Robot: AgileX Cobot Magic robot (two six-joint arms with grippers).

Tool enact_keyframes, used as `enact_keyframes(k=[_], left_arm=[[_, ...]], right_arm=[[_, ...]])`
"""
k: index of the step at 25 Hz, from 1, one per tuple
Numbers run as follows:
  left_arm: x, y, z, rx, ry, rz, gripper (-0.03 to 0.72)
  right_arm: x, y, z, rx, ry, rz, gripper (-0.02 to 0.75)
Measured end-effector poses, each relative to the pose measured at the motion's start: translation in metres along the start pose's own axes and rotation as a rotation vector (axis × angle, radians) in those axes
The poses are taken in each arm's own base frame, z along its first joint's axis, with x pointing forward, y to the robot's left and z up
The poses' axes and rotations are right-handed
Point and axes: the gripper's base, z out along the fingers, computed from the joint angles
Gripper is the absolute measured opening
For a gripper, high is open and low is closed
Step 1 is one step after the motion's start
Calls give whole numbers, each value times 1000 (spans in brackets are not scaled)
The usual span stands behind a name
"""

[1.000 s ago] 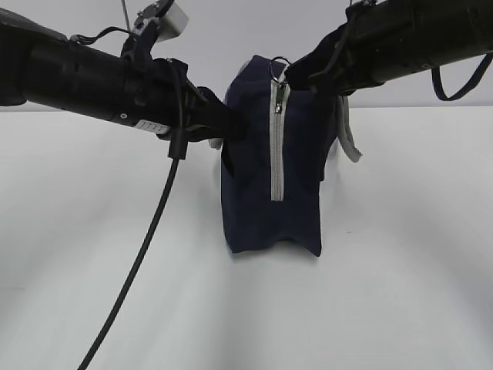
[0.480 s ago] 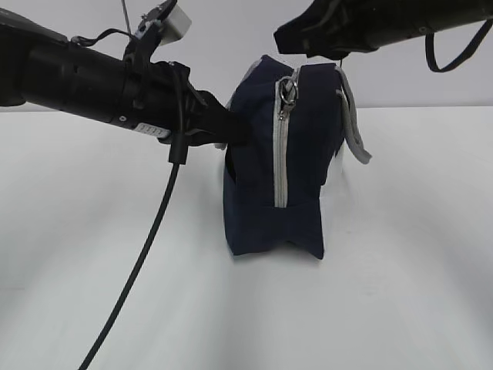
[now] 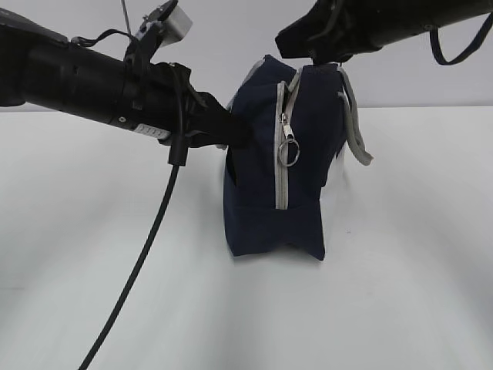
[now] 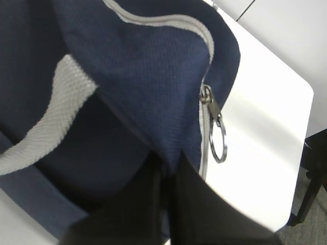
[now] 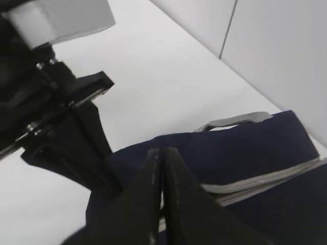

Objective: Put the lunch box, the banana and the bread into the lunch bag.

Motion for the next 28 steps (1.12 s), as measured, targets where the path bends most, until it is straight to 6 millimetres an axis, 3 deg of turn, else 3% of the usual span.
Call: enact_keyframes(k=[8, 13, 19, 28], left_arm=[[1, -2, 0, 19, 8, 1, 3], [1, -3, 0, 30, 15, 4, 3], [2, -2, 0, 27, 22, 13, 3], [4, -2, 0, 22, 37, 30, 3]], right_arm=[[12, 9, 0, -94, 128, 48, 71], [37, 19, 1, -188, 270, 57, 197], [69, 30, 5, -246, 385, 80, 272], [84, 28, 11, -186, 379, 26, 337]])
